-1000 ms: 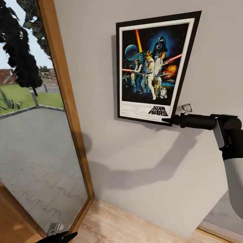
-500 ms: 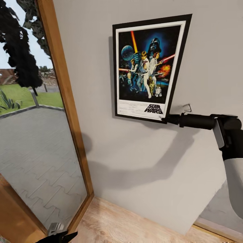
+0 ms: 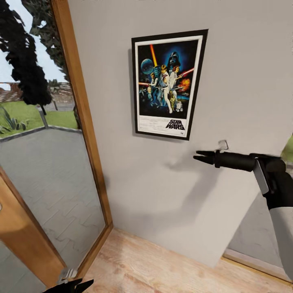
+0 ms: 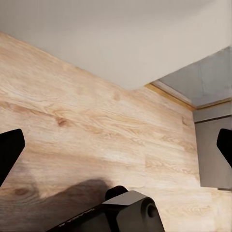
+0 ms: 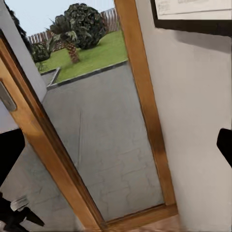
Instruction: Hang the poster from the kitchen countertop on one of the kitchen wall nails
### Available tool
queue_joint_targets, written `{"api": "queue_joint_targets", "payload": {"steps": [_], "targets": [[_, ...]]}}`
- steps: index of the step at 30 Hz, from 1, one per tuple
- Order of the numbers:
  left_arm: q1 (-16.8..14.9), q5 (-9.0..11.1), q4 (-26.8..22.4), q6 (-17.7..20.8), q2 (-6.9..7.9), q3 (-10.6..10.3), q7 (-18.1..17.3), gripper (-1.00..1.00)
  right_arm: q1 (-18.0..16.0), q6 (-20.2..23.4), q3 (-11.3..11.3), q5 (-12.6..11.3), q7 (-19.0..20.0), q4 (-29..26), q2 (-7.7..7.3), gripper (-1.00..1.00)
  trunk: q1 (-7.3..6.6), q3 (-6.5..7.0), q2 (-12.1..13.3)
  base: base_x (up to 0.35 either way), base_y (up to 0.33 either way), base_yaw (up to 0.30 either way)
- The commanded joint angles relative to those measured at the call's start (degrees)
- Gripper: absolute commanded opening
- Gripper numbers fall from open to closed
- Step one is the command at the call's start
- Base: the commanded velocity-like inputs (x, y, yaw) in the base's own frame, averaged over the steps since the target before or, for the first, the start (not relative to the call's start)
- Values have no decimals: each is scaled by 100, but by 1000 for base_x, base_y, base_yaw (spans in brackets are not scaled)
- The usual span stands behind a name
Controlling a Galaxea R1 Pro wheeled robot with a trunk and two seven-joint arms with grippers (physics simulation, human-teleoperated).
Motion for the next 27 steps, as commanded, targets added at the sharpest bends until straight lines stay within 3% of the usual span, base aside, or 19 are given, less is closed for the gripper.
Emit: {"api": "queue_joint_targets", "payload": {"steps": [1,3,5,6,11,14,16,18,22,23,24,25,27], "targets": [[-5,57,-2,45,5,-31,-12,100,124,-60,-22,-45,7,-1,-1,100,3,-12,-14,-79,-21,0],[-5,57,2,42,5,-28,-25,100,746,-518,-102,-163,12,-5,-1,100,3,-12,-14,-38,-10,0],[-5,61,4,42,5,-27,-29,100,1044,-647,-119,-187,11,-6,-1,100,3,-12,-14,-19,-5,0],[-5,63,5,41,4,-28,-32,100,1357,-776,-129,-203,10,-1,-1,100,3,-12,-14,-11,-3,0],[-5,74,7,45,-1,-32,-37,100,2148,-1232,-136,-224,-4,110,2,100,3,-12,-14,-6,-2,0],[-5,88,7,48,-2,-34,-42,100,2663,-1646,-138,-225,-13,516,0,100,3,-12,-14,-2,-1,0],[-5,100,13,56,-28,-38,-33,100,2931,-2076,-143,-216,-11,1524,-11,100,3,-12,-14,0,0,0],[-5,107,17,66,-148,-39,-5,100,3056,-2675,-144,-199,-12,2917,-45,100,3,-12,-14,0,0,0],[-5,105,133,62,-253,-34,4,100,3093,-3442,-139,-185,-22,4054,-74,100,3,-12,-14,0,0,0],[-5,107,284,58,-287,-34,6,100,3102,-3813,-130,-180,-38,4614,-82,100,3,-12,-14,0,0,0],[-5,110,496,54,-316,-31,6,100,3110,-4179,-117,-175,-159,5350,-90,100,3,-12,-14,0,0,0],[-5,113,1597,38,-345,-11,21,100,3570,-4543,-81,-167,-2544,6557,-65,100,3,-12,-14,0,0,0],[-5,112,1752,-18,-348,-13,36,100,3673,-4549,-80,-168,-2959,6584,-51,100,3,-12,-14,0,0,0]]}}
